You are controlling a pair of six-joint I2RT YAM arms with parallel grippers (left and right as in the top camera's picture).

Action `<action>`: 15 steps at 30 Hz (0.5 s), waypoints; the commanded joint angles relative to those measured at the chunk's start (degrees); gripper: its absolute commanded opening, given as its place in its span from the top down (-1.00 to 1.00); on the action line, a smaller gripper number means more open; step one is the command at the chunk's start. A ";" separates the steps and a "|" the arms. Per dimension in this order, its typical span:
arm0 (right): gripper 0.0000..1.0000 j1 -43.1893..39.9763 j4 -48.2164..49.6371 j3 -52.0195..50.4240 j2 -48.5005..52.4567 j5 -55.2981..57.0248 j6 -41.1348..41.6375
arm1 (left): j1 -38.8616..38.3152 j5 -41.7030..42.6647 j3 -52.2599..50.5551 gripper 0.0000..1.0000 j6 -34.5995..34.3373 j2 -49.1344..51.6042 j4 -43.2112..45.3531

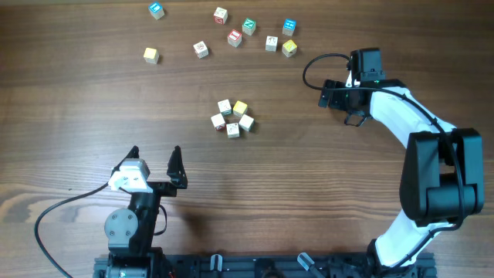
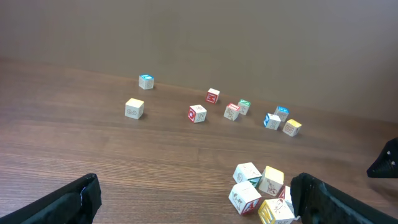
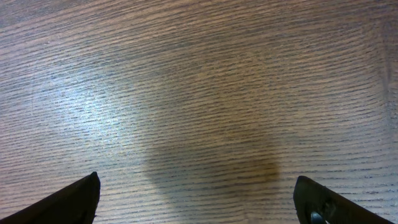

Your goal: Form a circle

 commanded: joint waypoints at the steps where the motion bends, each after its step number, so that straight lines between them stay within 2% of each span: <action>1: -1.00 0.17 0.13 1.03 -1.79 1.11 -0.74 | 0.37 -0.35 -0.17 -1.00 1.11 -0.52 -0.44; 15: -0.99 0.17 0.13 1.03 -1.79 1.11 -0.74 | 0.37 -0.35 -0.17 -1.00 1.11 -0.52 -0.44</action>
